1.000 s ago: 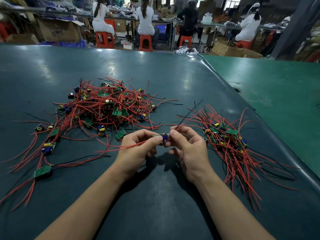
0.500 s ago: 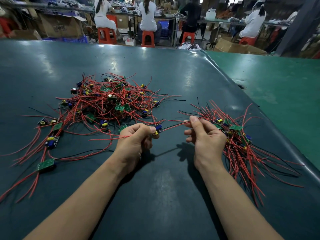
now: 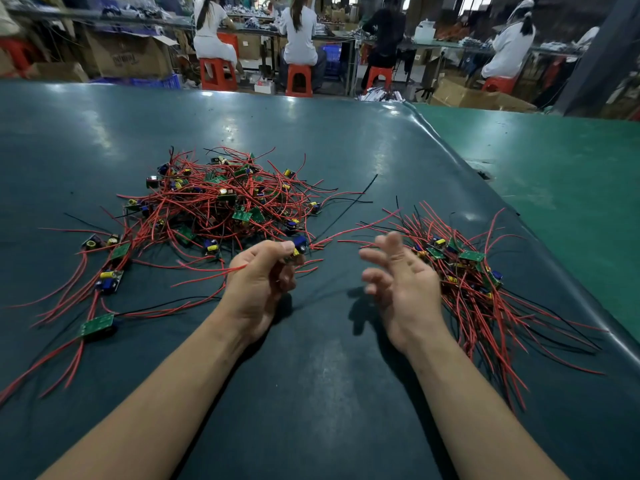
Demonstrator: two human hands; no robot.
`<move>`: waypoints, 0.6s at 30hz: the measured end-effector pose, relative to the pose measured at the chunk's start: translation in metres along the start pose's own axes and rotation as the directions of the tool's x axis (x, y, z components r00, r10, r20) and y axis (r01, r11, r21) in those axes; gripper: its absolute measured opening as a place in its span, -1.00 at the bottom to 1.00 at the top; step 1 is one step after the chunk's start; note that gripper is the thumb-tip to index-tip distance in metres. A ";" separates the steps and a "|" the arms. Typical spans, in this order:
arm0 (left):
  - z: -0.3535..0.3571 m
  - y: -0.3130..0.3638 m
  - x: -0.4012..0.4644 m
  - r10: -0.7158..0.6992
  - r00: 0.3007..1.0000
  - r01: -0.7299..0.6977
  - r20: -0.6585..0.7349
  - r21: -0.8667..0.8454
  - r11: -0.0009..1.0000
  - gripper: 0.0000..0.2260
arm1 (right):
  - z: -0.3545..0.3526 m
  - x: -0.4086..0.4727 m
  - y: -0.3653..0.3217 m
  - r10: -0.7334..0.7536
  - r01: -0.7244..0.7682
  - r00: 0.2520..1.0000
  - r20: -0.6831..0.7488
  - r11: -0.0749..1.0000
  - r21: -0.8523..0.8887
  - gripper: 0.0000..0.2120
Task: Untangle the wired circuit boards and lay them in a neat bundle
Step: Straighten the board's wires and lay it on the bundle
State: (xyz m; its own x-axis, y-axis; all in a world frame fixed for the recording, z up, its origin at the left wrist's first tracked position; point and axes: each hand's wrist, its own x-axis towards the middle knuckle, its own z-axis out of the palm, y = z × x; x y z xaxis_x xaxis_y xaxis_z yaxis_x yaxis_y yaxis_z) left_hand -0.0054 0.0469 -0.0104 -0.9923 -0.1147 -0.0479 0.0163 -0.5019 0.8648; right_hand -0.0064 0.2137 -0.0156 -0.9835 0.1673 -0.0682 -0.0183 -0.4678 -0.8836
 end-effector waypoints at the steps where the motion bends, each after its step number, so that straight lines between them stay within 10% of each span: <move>1: -0.001 -0.001 0.000 0.008 1.000 -0.009 0.024 0.039 0.999 -0.76 | 0.002 -0.004 0.001 0.062 -0.058 0.995 0.075 0.997 -0.056 -0.67; 10: -0.006 -0.005 -0.005 0.010 0.971 -0.083 0.241 0.295 0.952 -0.84 | 0.006 -0.014 0.007 0.047 -0.015 0.976 0.212 0.989 -0.150 -0.88; 18: -0.008 -0.001 -0.003 0.001 0.988 -0.027 0.156 0.167 0.986 -0.80 | -0.012 0.005 -0.003 -0.175 0.169 0.978 -0.116 0.984 -0.062 -0.81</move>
State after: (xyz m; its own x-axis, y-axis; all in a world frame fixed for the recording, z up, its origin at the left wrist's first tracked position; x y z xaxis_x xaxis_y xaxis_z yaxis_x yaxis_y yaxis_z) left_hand -0.0011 0.0413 -0.0147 -0.9993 0.0203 0.0317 0.0226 -0.3481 0.9372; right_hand -0.0093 0.2262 -0.0185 -0.9375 0.3464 0.0342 -0.1728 -0.3779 -0.9096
